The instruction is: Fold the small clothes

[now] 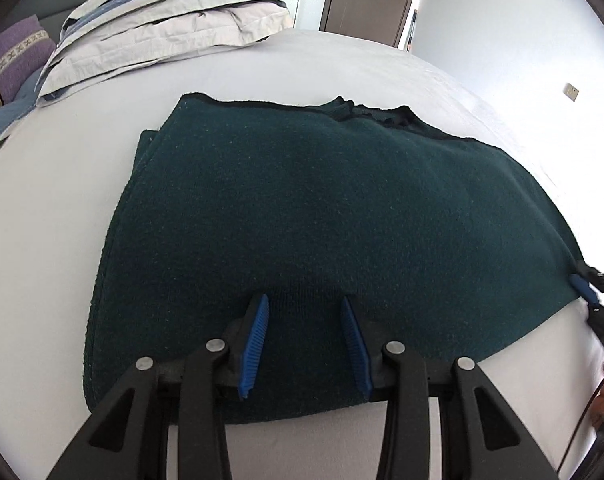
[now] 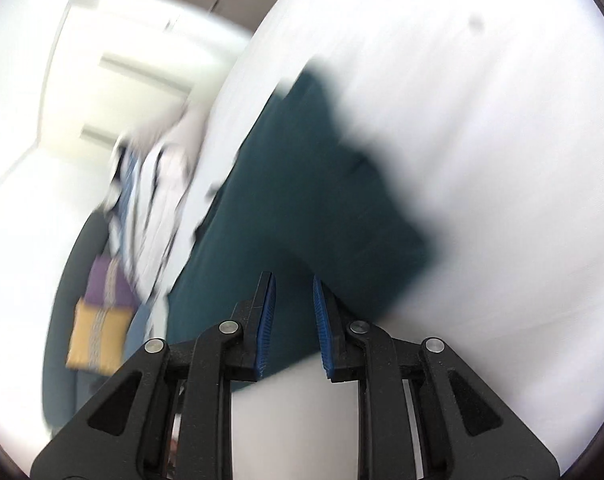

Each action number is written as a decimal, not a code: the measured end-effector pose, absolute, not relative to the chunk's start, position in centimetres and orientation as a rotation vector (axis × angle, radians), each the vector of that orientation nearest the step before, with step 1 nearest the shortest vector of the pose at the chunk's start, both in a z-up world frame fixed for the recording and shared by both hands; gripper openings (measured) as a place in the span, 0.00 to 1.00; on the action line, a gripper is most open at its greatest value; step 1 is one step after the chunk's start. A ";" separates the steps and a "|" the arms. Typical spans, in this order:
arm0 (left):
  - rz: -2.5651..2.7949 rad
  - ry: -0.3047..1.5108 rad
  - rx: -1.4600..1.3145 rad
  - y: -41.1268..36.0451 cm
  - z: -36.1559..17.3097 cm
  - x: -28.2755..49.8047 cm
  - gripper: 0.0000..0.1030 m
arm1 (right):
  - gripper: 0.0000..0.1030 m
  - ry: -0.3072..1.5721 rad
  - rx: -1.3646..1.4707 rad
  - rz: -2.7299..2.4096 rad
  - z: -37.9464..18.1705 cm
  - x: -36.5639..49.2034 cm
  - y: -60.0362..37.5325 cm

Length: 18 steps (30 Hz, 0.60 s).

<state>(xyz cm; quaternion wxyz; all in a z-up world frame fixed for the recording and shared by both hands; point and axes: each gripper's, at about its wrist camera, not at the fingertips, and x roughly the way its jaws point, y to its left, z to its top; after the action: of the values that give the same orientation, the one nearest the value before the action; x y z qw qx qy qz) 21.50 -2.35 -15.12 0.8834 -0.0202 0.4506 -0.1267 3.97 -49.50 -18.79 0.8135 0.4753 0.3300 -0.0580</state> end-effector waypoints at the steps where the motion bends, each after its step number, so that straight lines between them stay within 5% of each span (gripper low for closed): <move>1: -0.263 0.936 -0.041 -2.3 -15.1 21.6 0.41 | 0.19 0.693 1.013 -0.155 -18.4 3.0 -50.3; 10: -0.257 0.927 -0.019 -2.3 -15.0 21.0 0.41 | 0.28 0.725 0.939 0.065 -14.5 2.3 -44.1; 18: -0.262 0.925 -0.018 -2.3 -15.1 21.1 0.41 | 0.33 0.960 0.862 0.206 -18.6 5.8 -35.1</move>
<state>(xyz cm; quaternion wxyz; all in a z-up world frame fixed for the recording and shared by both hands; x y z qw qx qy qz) 21.11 -2.28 -15.08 0.8866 -0.0086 0.4450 -0.1262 5.78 -35.14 -18.57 0.7941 0.4011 0.4464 0.0960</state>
